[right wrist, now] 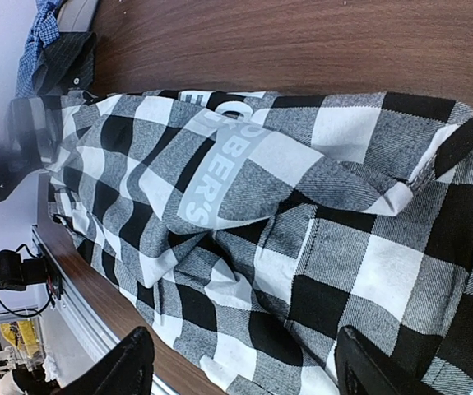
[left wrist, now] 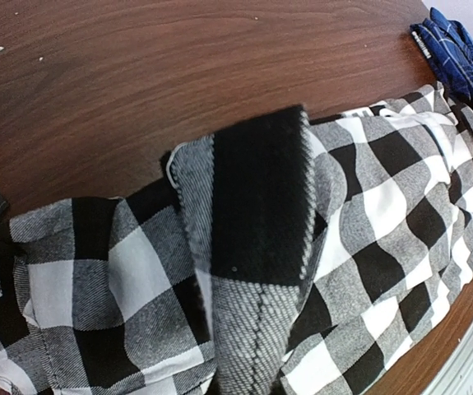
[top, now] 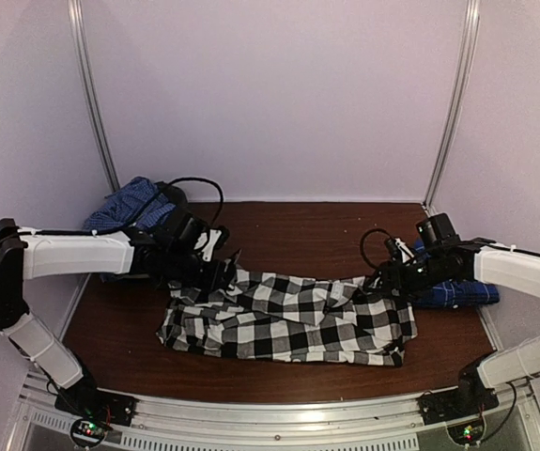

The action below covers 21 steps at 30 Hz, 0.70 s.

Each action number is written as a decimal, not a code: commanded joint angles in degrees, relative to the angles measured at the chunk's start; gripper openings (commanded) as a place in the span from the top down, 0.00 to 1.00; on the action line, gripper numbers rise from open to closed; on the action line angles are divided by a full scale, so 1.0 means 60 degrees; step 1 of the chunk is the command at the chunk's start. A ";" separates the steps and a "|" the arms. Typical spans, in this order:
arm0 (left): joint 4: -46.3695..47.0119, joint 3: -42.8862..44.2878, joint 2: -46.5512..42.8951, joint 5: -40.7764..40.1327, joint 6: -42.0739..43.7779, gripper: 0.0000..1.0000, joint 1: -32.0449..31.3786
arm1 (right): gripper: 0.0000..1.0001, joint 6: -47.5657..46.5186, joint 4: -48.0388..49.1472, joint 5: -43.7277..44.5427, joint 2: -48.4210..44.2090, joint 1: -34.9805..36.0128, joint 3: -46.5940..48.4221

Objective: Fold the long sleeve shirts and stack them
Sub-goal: Fold the sleeve of the rectangle-folded shirt.

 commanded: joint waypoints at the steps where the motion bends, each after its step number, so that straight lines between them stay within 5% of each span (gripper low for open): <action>1: 0.0274 -0.0329 -0.0286 -0.0461 -0.0082 1.00 0.0060 | 0.24 -0.0177 0.0199 0.0125 0.0119 -0.0055 -0.0085; 14: 0.0699 -0.1413 -0.0584 -0.0285 -0.0308 0.98 0.0060 | 0.24 -0.0446 -0.0049 0.0416 0.0544 -0.0055 0.0443; 21: 0.1030 -0.1364 -0.0319 -0.0543 -0.0173 0.79 0.0068 | 0.24 -0.0388 0.0008 0.0390 0.0564 -0.0055 0.0403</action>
